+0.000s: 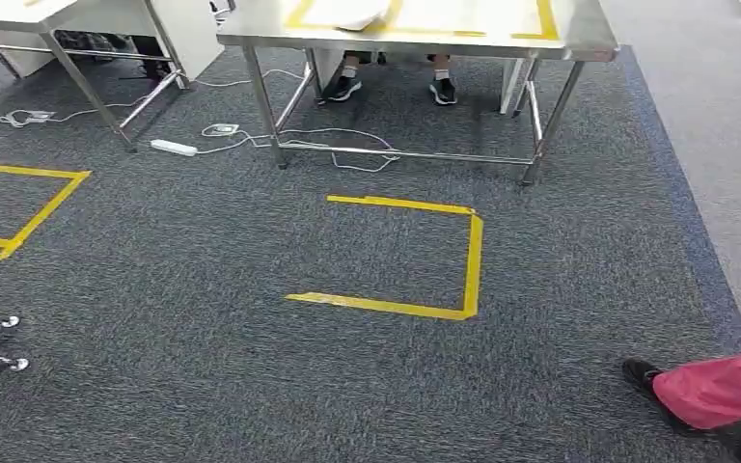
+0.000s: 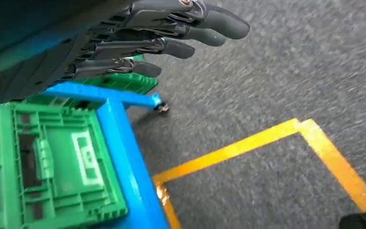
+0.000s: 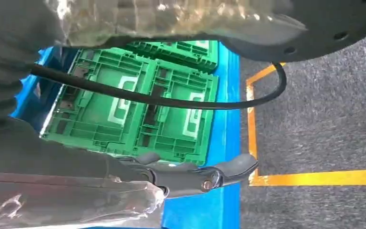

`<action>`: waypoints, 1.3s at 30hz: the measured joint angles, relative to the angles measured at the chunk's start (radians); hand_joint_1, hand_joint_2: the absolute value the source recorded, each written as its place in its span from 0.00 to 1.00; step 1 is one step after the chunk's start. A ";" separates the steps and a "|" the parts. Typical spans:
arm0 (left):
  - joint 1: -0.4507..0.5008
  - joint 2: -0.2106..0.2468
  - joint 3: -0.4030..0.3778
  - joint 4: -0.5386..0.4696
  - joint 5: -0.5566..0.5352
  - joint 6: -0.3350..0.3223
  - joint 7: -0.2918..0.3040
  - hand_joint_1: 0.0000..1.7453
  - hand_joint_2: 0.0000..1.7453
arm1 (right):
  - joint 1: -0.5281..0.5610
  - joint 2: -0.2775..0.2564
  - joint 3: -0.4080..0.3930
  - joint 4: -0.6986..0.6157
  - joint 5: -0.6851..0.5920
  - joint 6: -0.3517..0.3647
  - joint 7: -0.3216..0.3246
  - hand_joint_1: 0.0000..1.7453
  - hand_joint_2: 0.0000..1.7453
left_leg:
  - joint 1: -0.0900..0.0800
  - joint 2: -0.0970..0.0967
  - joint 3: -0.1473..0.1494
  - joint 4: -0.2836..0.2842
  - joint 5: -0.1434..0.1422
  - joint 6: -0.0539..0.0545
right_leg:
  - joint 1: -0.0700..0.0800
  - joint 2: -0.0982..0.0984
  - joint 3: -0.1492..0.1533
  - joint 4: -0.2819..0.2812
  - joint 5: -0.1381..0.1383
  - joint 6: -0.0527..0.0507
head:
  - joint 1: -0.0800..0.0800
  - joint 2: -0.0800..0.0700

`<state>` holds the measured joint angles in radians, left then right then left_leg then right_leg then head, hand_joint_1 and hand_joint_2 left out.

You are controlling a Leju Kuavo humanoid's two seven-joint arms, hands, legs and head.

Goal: Take the parts from the cabinet and place them on the table.

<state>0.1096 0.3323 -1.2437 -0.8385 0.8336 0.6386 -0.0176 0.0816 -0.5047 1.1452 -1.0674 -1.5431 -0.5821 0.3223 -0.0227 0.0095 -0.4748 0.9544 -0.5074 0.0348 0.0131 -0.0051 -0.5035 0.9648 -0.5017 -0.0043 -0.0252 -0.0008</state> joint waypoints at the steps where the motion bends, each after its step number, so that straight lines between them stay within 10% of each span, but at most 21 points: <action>1: -0.001 0.005 -0.012 -0.005 0.016 0.003 -0.002 0.00 0.00 | -0.002 0.000 0.000 0.001 0.001 0.001 0.000 0.00 0.00 | 0.000 0.000 0.000 0.000 0.000 0.000 | 0.000 0.000 0.000 0.000 0.000 0.000 | 0.000 0.000; 23: -0.017 0.044 -0.115 -0.039 0.091 0.007 -0.036 0.00 0.00 | -0.027 0.000 0.034 0.031 0.005 0.000 0.000 0.00 0.00 | 0.000 0.000 -0.001 0.000 0.000 0.000 | 0.000 0.000 -0.001 0.000 0.000 0.000 | 0.000 0.000; 33: -0.022 0.049 -0.122 -0.039 0.096 0.007 -0.048 0.00 0.00 | -0.031 0.000 0.044 0.034 0.005 -0.007 0.000 0.00 0.00 | -0.002 -0.004 -0.008 -0.003 0.008 0.018 | -0.002 -0.007 0.000 -0.002 0.007 0.016 | -0.001 0.000; 35: -0.026 0.049 -0.122 -0.039 0.097 0.007 -0.050 0.00 0.00 | -0.031 0.000 0.045 0.034 0.003 -0.007 0.000 0.00 0.00 | 0.007 -0.012 -0.010 -0.011 0.021 0.026 | -0.005 0.000 -0.036 0.054 -0.047 0.026 | 0.006 0.000; 38: -0.027 0.047 -0.128 -0.039 0.107 0.007 -0.055 0.00 0.00 | -0.032 0.001 0.048 0.034 0.001 -0.007 -0.001 0.00 0.00 | 0.007 -0.027 -0.025 -0.009 0.027 0.026 | -0.015 0.002 -0.146 0.305 -0.160 0.036 | 0.007 0.000; 39: -0.027 0.047 -0.131 -0.039 0.111 0.007 -0.056 0.00 0.00 | -0.031 0.001 0.049 0.034 0.001 -0.006 -0.001 0.00 0.00 | 0.007 -0.034 -0.026 -0.008 0.029 0.023 | -0.016 0.002 -0.160 0.333 -0.160 0.038 | 0.008 0.000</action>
<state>0.0827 0.3788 -1.3745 -0.8774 0.9449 0.6458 -0.0740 0.0505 -0.5039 1.1940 -1.0338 -1.5419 -0.5886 0.3216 -0.0157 -0.0243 -0.5011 0.9461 -0.4787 0.0582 -0.0032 -0.0027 -0.6631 1.2975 -0.6620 0.0335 -0.0175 -0.0008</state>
